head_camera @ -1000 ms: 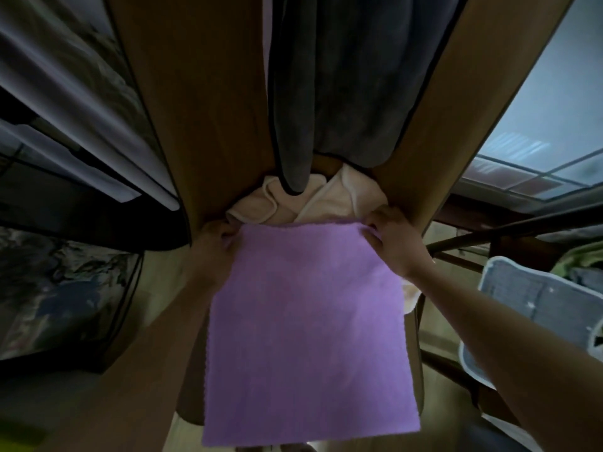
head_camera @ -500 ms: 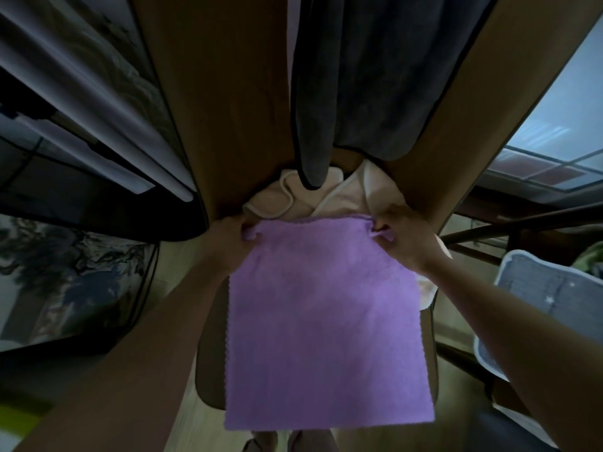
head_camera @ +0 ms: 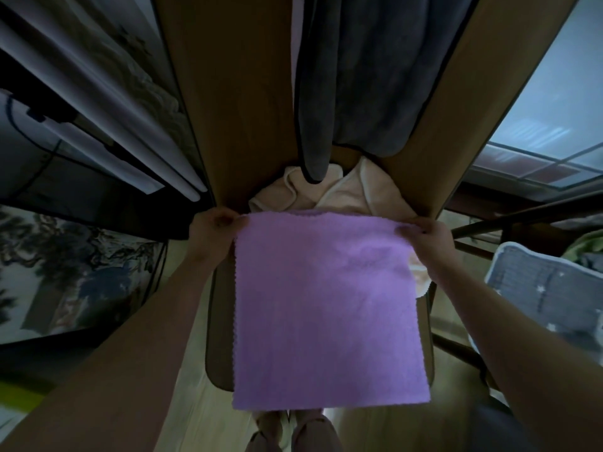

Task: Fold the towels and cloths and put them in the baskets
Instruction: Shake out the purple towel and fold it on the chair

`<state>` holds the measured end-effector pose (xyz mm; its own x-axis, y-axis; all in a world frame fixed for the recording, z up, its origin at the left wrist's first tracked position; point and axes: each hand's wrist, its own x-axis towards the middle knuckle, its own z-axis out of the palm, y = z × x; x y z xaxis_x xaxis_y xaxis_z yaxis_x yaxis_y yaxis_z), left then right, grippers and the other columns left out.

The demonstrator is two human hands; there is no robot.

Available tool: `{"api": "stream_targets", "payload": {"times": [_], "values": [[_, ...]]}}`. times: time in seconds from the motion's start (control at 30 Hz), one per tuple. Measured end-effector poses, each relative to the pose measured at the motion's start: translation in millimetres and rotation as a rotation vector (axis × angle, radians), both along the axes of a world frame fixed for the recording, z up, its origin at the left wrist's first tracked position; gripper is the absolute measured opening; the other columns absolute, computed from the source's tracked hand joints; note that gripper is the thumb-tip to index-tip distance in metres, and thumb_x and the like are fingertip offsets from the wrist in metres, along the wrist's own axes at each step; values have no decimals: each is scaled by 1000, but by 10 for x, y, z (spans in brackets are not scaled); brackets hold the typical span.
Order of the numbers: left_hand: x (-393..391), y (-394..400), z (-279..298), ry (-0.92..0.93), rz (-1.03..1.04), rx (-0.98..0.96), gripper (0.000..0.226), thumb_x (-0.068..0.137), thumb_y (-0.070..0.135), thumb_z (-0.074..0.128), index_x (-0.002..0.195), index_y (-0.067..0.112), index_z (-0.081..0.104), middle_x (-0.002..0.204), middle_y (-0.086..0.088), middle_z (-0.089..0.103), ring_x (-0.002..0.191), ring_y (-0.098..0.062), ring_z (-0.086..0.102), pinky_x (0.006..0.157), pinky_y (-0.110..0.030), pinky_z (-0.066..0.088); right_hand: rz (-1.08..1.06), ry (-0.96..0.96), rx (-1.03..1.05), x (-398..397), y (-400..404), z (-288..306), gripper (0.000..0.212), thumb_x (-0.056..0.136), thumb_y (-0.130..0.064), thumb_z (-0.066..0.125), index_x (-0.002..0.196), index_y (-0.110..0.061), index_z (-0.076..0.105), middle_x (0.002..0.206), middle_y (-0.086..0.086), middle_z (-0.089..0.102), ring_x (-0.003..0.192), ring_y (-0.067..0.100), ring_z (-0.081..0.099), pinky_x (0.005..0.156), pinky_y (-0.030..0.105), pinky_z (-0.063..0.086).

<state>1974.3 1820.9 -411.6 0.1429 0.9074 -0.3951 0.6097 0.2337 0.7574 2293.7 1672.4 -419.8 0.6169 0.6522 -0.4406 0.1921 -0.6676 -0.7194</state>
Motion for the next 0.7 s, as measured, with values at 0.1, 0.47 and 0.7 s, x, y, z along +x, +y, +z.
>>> {"api": "stream_targets", "payload": {"times": [0.1, 0.47, 0.7], "values": [[26, -8, -24, 40, 95, -159, 18, 80, 17, 75, 65, 14, 66, 70, -3, 65, 76, -25, 64, 82, -38, 54, -155, 91, -19, -53, 2, -38, 14, 80, 0, 62, 92, 3, 69, 71, 18, 59, 72, 18, 53, 64, 26, 41], [227, -159, 22, 425, -191, -224, 39, 88, 32, 65, 59, 8, 53, 65, -4, 52, 73, -23, 55, 50, -22, 32, -75, -5, -20, -249, -88, -17, 24, 92, -9, 57, 112, 0, 67, 92, 15, 67, 79, 19, 54, 64, 22, 37], [217, -214, 53, 513, -256, -169, 30, 87, 29, 65, 85, -1, 68, 85, -15, 64, 80, -26, 60, 61, -26, 41, -55, -172, 47, -276, -164, 88, 19, 83, -12, 71, 100, -4, 74, 98, 8, 69, 92, 21, 62, 80, 26, 45]]}}
